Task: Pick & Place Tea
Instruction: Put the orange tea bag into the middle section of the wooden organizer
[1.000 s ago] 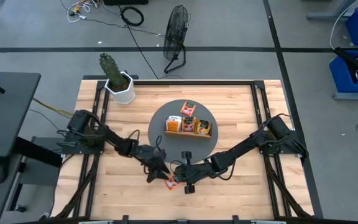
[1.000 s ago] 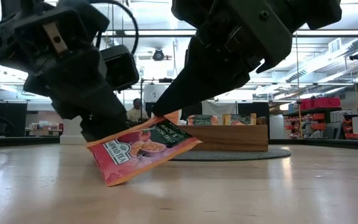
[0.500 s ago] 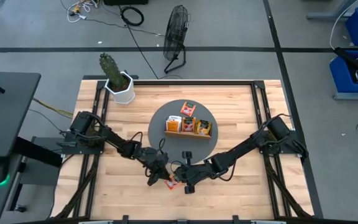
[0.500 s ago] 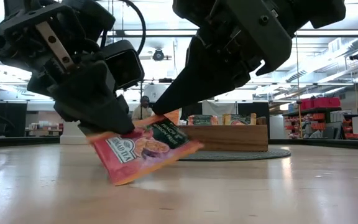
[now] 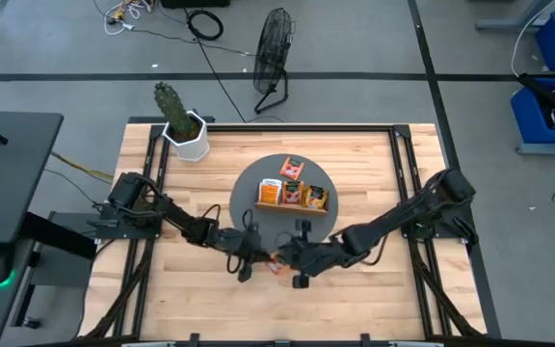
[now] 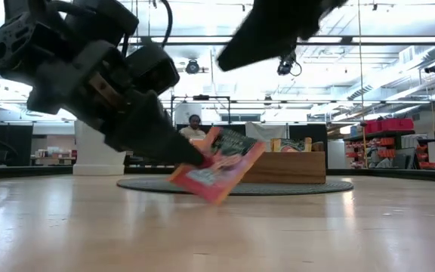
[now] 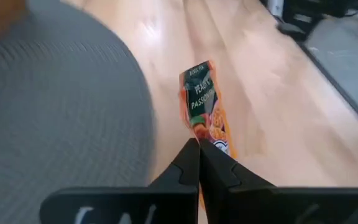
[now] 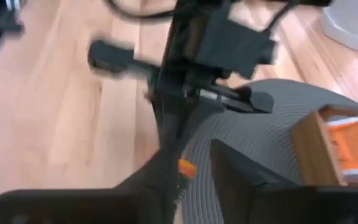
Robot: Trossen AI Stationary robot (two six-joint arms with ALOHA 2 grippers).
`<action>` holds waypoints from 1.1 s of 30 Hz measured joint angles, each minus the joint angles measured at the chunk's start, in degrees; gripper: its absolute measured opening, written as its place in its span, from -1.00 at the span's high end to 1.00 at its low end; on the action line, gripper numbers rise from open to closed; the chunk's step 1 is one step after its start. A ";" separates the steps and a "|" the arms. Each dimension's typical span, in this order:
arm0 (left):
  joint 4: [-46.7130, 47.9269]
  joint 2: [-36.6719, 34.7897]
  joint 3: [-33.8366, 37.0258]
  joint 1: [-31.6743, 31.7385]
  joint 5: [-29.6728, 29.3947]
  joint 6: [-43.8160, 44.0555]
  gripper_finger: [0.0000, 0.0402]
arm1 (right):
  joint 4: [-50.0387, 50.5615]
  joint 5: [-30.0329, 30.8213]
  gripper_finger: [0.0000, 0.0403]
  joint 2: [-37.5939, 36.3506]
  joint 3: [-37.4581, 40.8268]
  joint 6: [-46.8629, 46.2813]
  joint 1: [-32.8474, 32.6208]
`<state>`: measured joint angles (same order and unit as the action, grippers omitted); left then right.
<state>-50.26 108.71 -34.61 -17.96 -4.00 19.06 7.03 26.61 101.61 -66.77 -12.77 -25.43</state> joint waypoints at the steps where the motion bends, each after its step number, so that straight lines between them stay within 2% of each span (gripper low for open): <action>1: -0.77 0.00 0.00 0.00 -1.08 -1.61 0.99 | 1.31 -0.08 0.46 -1.41 -0.01 -1.54 0.08; 6: -5.94 -0.05 0.00 -0.66 -3.05 -6.22 0.99 | 6.07 -1.44 0.17 -4.67 -0.03 -6.95 0.52; 9: -8.85 -0.07 0.00 -1.67 -7.65 -9.61 0.99 | 8.76 -2.11 0.04 -5.10 -0.03 -9.56 0.84; 16: -12.46 -0.11 -0.02 -2.62 -10.26 -13.01 0.99 | 12.33 -3.86 -0.03 -5.10 0.03 -11.10 1.49; 21: -13.81 -0.11 -0.01 -2.46 -12.02 -13.73 1.00 | 11.34 -6.55 0.04 -5.10 0.03 -10.75 1.70; 27: -15.88 -0.16 -0.02 -2.38 -11.96 -14.35 1.00 | 11.89 -6.69 0.18 -5.10 0.03 -10.75 1.75; 30: -15.86 -0.16 -0.02 -2.36 -11.99 -14.39 1.00 | 12.15 -6.67 0.39 -5.10 0.03 -10.61 1.74; 33: -15.87 -0.16 -0.02 -2.36 -11.98 -14.39 1.00 | 12.33 -7.03 0.76 -5.10 0.03 -9.29 1.73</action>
<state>-66.13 108.55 -34.63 -20.32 -15.98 4.67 19.36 19.58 96.51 -66.74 -22.06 -23.70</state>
